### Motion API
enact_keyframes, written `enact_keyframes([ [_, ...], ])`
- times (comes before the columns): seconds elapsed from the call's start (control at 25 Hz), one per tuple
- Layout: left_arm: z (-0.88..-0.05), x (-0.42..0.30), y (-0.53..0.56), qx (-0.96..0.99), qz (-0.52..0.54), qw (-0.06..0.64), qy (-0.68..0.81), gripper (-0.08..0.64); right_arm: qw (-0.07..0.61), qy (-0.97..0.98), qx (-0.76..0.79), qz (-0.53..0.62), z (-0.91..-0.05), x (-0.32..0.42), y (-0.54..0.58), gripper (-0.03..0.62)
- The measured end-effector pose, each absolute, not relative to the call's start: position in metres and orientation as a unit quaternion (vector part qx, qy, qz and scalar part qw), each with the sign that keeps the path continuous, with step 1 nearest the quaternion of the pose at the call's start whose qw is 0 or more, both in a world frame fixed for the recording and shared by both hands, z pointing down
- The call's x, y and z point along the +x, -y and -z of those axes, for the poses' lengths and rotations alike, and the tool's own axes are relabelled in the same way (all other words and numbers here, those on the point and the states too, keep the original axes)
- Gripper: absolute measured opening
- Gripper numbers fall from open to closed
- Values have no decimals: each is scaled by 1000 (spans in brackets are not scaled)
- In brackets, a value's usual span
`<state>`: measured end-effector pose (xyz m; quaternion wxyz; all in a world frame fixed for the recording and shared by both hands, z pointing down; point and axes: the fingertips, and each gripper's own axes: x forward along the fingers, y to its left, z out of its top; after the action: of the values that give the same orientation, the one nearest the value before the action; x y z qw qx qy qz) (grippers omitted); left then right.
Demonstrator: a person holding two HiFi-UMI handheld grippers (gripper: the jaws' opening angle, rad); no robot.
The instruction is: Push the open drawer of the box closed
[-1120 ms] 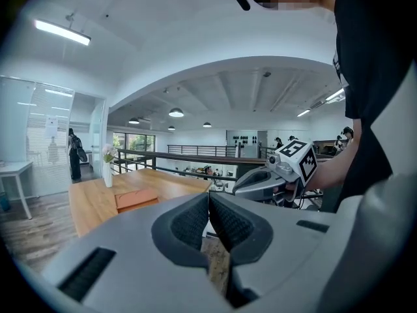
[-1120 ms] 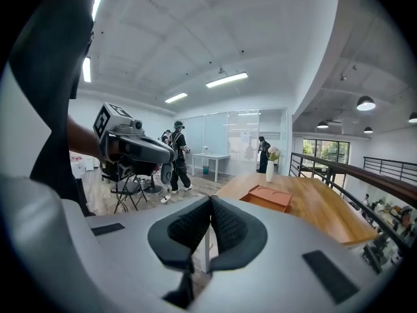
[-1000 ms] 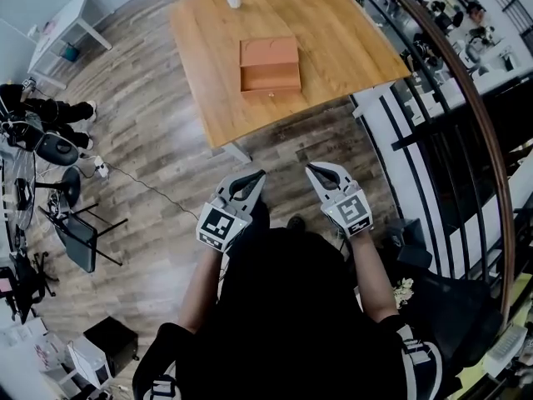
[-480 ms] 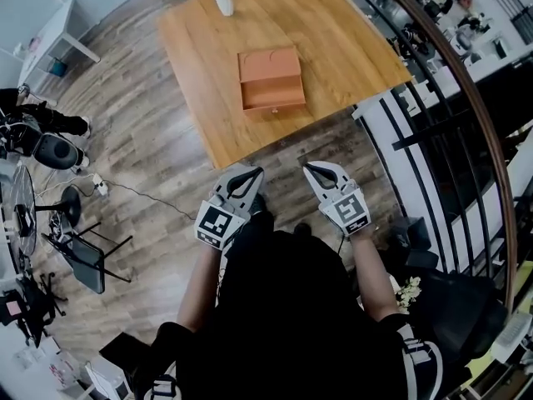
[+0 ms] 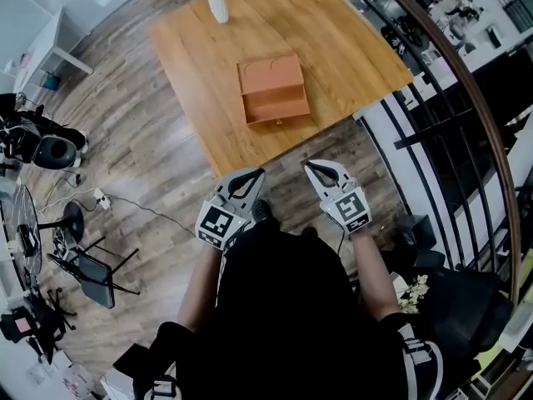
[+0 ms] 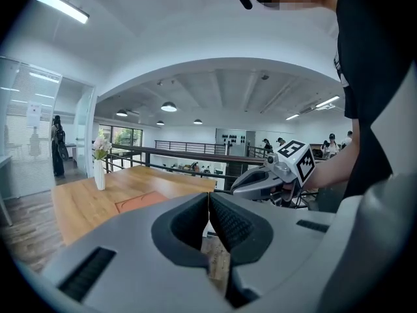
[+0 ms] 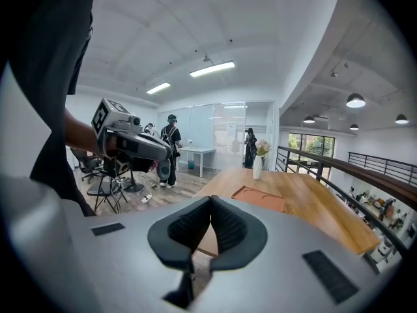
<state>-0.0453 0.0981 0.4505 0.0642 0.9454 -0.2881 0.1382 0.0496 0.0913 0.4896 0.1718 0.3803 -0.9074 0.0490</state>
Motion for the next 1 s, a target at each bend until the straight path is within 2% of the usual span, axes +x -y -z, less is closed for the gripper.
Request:
enact_keyframes([
  [1.0,-464,-109,-42,957,-135,75,246,23,198,890,407,-61,-508,-18,-33,17],
])
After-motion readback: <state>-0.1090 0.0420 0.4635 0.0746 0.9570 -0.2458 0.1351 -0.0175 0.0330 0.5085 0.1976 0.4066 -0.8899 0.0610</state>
